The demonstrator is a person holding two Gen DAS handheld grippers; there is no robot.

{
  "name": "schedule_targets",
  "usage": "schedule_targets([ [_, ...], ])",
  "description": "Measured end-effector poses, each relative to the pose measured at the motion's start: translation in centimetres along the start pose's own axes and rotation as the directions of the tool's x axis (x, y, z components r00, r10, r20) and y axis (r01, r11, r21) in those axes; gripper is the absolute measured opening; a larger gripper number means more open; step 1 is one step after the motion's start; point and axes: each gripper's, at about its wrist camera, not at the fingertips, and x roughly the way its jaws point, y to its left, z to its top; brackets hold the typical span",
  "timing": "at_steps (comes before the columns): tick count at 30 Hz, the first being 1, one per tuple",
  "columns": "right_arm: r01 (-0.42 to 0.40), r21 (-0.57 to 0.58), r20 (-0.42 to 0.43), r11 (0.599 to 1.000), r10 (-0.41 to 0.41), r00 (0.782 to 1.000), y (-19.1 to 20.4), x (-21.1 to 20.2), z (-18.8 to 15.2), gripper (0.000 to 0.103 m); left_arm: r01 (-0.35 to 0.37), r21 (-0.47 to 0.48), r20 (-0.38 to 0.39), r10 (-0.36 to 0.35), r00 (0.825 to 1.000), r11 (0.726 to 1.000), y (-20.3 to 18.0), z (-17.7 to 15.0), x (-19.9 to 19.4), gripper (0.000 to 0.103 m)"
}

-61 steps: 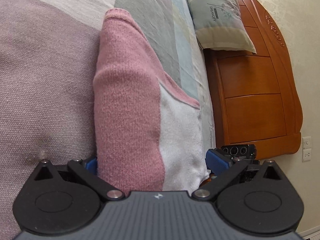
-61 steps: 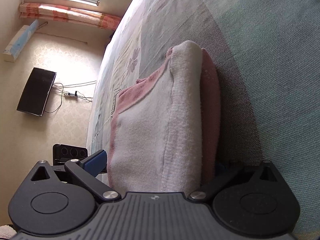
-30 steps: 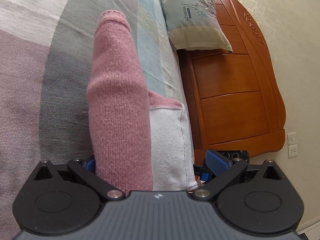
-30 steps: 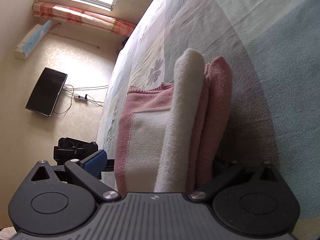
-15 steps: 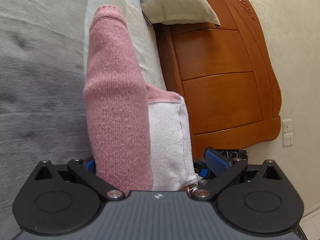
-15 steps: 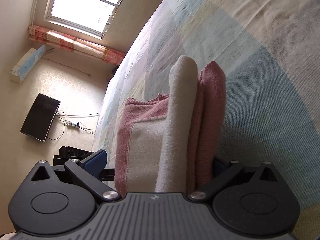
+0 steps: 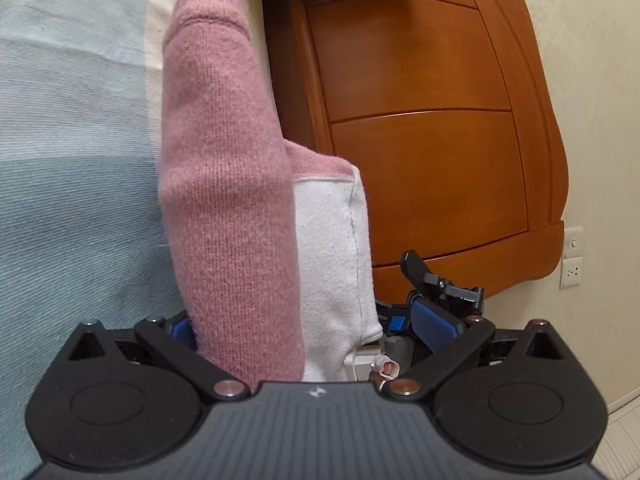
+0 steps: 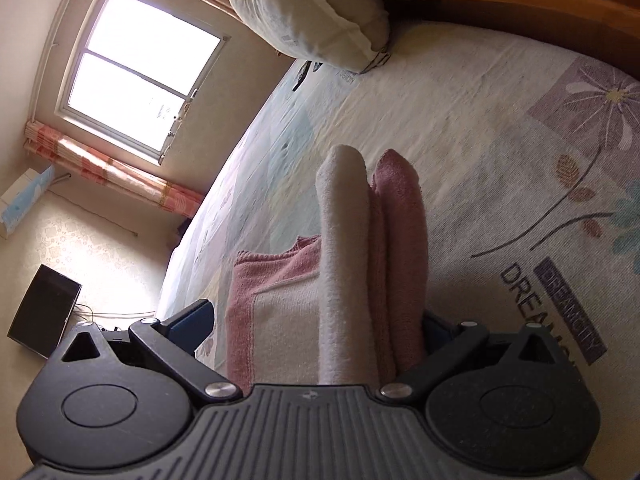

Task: Fold clothes
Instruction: 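Open the right gripper and withdraw it from the folded sweater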

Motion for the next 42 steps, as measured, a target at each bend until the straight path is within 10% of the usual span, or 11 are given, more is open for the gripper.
schedule_targets([
  [8,0.154,0.010,0.076,0.988,-0.154,0.985,-3.4,-0.9,1.5,0.103,-0.162,0.137,0.005,0.163,0.987,0.977,-1.0,-2.0,-2.4,0.101],
  [14,0.255,-0.175,0.253,0.951,-0.207,0.945,1.8,-4.4,-0.3,0.103,-0.394,0.381,0.174,0.354,0.919,0.837,-5.2,-5.8,-8.9,0.102],
  [17,0.258,-0.290,0.214,0.921,-0.200,0.956,4.2,-2.9,-2.9,0.103,-0.473,0.403,0.215,0.421,0.881,0.784,-5.8,-5.5,-10.9,0.102],
  [25,0.451,-0.297,0.234,0.842,-0.394,0.889,2.7,0.6,-5.7,0.103,-0.570,0.437,0.246,0.517,0.820,0.696,-4.9,-8.5,-12.6,0.102],
  [29,0.534,-0.458,0.340,0.710,-0.415,0.844,6.4,1.6,-7.8,0.103,-0.630,0.453,0.300,0.558,0.774,0.631,-4.7,-9.5,-13.4,0.102],
  [33,0.659,-0.533,0.361,0.531,-0.562,0.744,4.6,5.4,-8.5,0.103,-0.684,0.483,0.340,0.603,0.722,0.546,-5.0,-10.4,-14.0,0.102],
  [36,0.619,-0.452,0.350,0.642,-0.511,0.785,3.1,3.5,-8.2,0.103,-0.714,0.500,0.369,0.626,0.687,0.490,-5.1,-10.9,-14.7,0.102],
  [42,0.594,-0.367,0.415,0.716,-0.445,0.794,5.8,-3.2,-12.1,0.103,-0.738,0.497,0.391,0.642,0.660,0.456,-4.7,-12.4,-15.6,0.102],
])
